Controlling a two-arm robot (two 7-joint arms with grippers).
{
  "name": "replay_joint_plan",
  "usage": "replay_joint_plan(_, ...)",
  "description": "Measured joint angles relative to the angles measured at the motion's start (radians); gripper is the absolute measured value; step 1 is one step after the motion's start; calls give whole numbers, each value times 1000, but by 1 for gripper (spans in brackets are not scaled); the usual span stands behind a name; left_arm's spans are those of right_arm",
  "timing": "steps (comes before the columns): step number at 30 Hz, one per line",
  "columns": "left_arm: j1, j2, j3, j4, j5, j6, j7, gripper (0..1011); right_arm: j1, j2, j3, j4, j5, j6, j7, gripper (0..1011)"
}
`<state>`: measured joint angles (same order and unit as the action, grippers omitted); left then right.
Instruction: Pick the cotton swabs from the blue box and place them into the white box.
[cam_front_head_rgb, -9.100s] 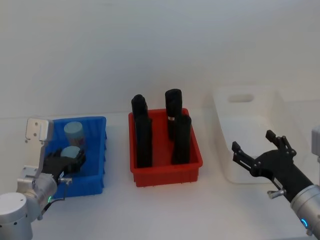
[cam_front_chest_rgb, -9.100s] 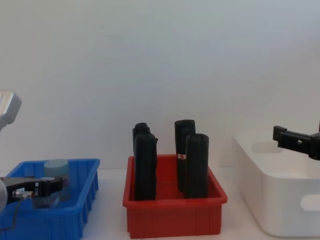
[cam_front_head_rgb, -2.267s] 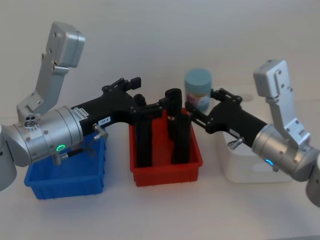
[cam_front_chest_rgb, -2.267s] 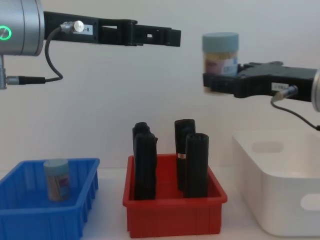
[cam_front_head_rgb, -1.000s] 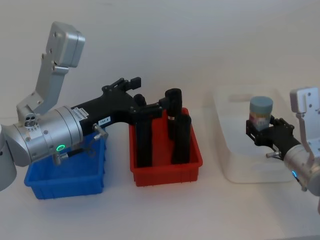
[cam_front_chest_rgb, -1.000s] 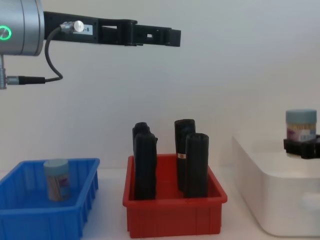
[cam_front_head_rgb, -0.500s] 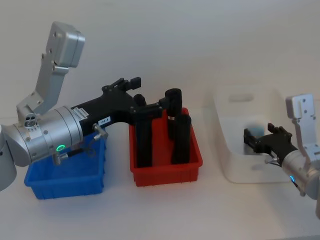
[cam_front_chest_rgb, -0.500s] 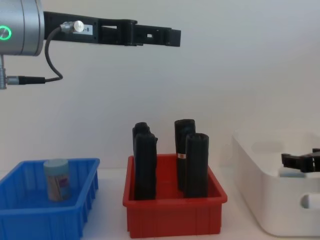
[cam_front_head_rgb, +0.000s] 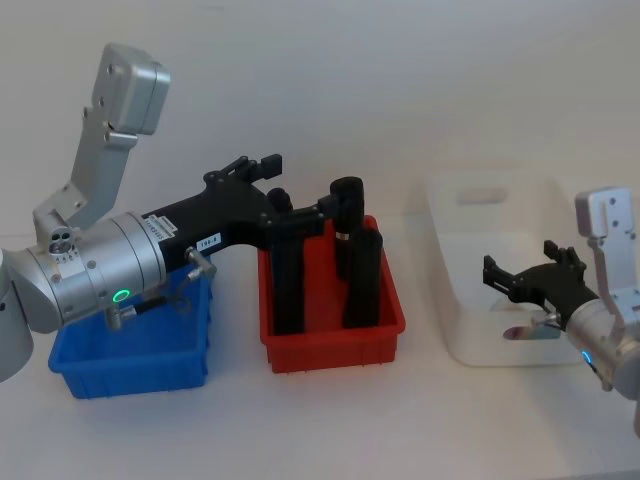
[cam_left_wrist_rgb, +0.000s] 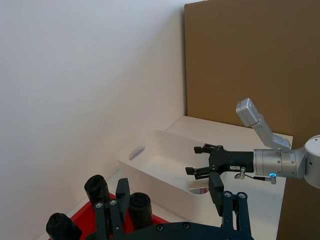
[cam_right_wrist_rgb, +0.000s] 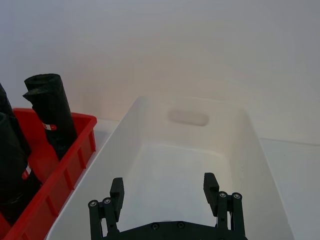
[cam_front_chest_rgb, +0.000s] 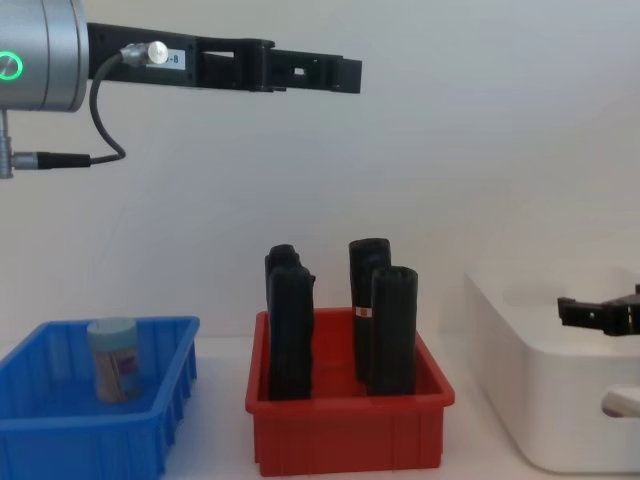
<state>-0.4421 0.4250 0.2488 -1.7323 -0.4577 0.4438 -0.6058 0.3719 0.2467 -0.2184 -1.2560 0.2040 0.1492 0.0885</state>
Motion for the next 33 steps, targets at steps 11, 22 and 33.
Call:
replay_joint_plan(11, 0, 0, 0, 0, 0, 0, 0, 1000, -30, 10, 10, -63, -5, -93, -28, 1002)
replay_joint_plan(22, 0, 0, 0, 0, 0, 0, 0, 999, -67, 25, 21, -139, -9, -166, -63, 1002)
replay_joint_plan(33, 5, -1, 5, 1, 4, -8, 12, 1000, -88, 31, 23, -171, -8, -180, -71, 1001)
